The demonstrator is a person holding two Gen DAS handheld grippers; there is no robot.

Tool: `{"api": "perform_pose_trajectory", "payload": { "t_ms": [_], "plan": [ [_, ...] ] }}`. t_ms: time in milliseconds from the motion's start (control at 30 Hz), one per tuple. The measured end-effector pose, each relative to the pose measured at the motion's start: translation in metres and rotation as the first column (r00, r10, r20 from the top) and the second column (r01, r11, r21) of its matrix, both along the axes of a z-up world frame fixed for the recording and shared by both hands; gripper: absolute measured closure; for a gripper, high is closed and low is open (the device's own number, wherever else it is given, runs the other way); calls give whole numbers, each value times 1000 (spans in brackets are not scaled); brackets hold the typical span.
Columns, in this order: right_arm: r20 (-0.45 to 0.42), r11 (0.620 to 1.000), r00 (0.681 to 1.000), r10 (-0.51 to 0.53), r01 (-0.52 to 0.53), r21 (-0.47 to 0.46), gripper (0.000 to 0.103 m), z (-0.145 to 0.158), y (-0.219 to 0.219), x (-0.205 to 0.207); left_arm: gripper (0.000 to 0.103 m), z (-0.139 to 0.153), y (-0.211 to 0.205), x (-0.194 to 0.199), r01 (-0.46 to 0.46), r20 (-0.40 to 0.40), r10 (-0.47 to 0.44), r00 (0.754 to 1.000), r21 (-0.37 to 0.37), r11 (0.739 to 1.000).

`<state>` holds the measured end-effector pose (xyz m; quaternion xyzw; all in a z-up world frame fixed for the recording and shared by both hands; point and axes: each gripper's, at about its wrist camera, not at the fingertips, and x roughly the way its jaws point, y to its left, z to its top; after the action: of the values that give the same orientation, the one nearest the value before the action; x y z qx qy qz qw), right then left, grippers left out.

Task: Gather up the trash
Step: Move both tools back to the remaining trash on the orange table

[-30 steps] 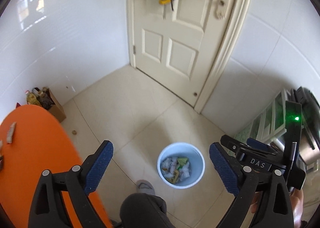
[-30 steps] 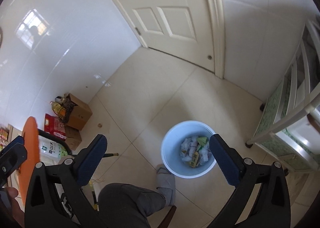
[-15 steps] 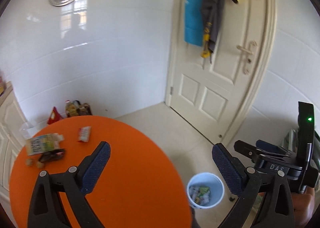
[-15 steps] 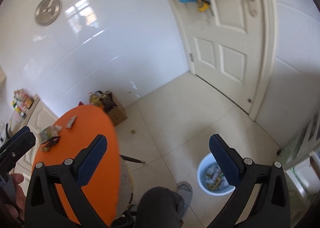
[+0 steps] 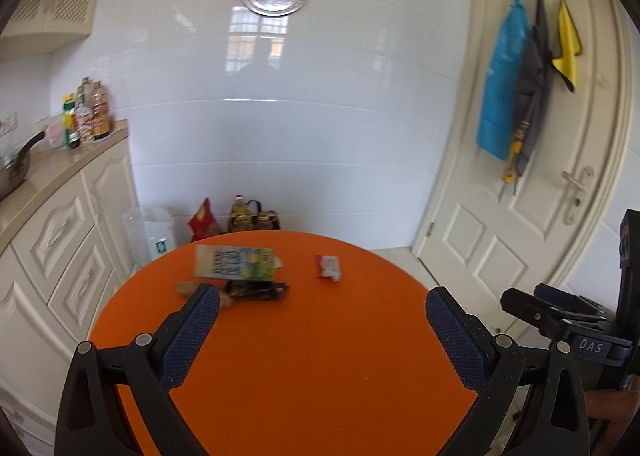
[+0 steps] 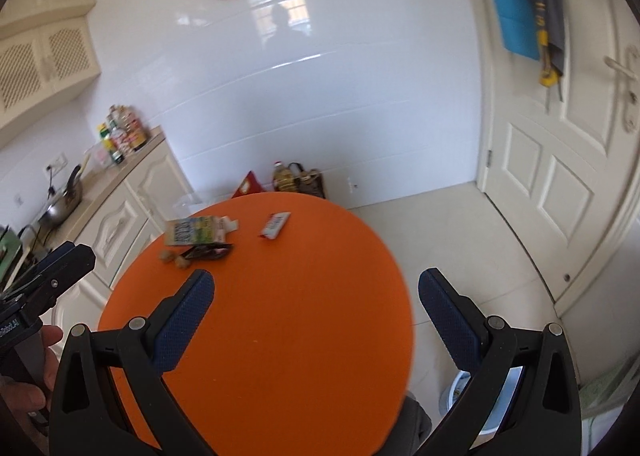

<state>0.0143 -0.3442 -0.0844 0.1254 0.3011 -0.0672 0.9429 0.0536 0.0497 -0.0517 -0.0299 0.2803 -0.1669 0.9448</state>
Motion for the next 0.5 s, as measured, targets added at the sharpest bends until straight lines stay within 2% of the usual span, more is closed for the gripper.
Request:
{"api": "perform_pose_trajectory", "payload": {
  "t_ms": [133, 267, 367, 500],
  "plan": [
    [-18, 998, 998, 60, -60, -21, 0, -2, 24, 21, 1, -10, 36, -19, -61, -14, 61, 998, 6, 998],
    [-42, 994, 994, 103, -104, -33, 0, -9, 43, 44, 1, -28, 57, -15, -106, -71, 107, 992, 12, 994],
    [-68, 992, 990, 123, -126, -31, 0, -18, 53, 66, 1, -43, 25, 25, -117, -109, 119, 987, 23, 993],
    [-107, 991, 986, 127, -131, -37, 0, -32, 58, 100, 1, -62, 10, 67, -114, -168, 121, 978, 49, 992]
  ]
}}
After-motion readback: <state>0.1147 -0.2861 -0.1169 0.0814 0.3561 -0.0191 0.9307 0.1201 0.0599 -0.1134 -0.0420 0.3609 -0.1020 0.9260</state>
